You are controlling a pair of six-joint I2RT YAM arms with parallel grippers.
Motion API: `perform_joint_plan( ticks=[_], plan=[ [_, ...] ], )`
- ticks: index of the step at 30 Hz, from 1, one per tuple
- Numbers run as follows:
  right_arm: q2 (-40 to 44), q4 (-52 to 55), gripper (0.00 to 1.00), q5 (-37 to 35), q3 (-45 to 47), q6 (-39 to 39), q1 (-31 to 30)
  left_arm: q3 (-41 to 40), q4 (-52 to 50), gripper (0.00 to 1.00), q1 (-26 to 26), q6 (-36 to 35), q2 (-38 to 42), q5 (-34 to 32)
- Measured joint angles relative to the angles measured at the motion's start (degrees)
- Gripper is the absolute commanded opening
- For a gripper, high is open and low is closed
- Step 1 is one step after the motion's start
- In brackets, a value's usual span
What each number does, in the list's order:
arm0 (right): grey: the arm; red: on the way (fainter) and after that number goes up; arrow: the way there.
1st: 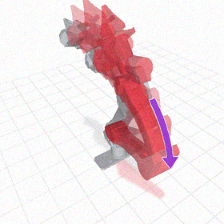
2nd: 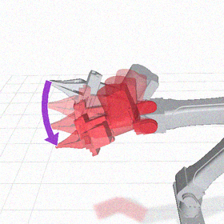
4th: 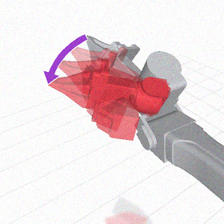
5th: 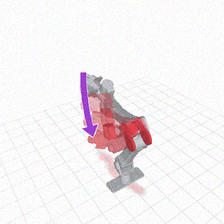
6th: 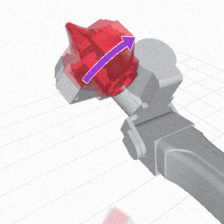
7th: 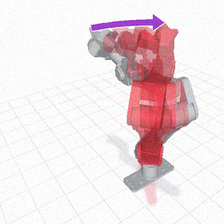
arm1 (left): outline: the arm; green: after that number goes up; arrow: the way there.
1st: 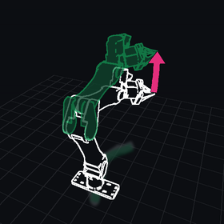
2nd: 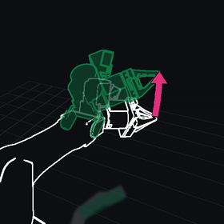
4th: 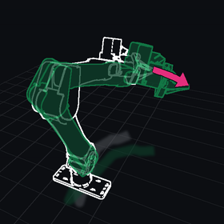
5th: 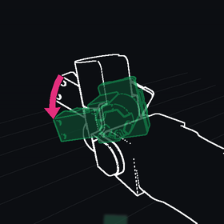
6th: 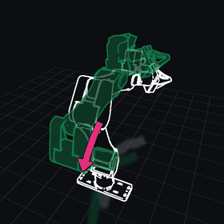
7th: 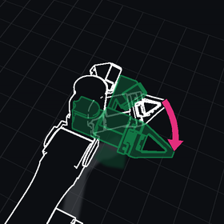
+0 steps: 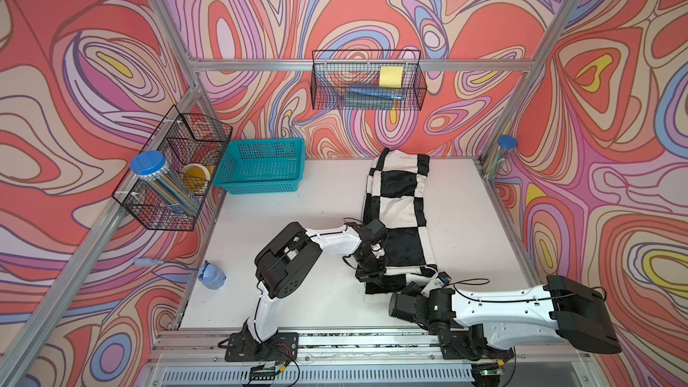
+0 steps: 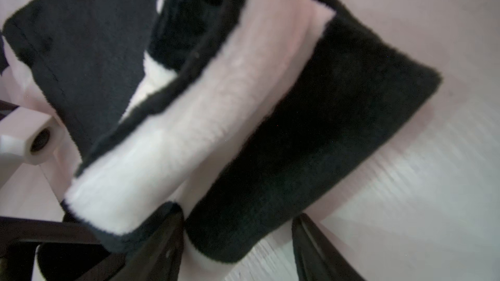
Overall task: Roll up the pillowcase
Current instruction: Roll the pillowcase at the center of the board.
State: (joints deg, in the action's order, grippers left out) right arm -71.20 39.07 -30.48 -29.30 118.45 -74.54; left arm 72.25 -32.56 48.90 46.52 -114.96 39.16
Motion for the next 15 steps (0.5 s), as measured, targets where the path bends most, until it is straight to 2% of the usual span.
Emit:
perform_joint_plan(
  ticks=[4,8,12,15],
  plan=[
    [-1.1,-3.4,0.54,-2.2,0.7,0.0,0.6,0.0,0.0,0.0,-0.2,0.0,0.1,-0.5],
    [-2.3,-7.5,0.27,-4.1,2.0,-0.2,1.4,0.0,0.0,0.0,-0.2,0.0,0.1,-0.5],
    [-2.4,-9.3,0.06,-4.0,3.2,0.0,1.7,0.0,0.0,0.0,-0.2,-0.1,0.3,-0.8],
    [-1.3,-9.4,0.01,-3.3,3.6,0.0,1.8,0.0,-0.2,0.01,-0.2,-0.7,0.7,-1.7]
  ],
)
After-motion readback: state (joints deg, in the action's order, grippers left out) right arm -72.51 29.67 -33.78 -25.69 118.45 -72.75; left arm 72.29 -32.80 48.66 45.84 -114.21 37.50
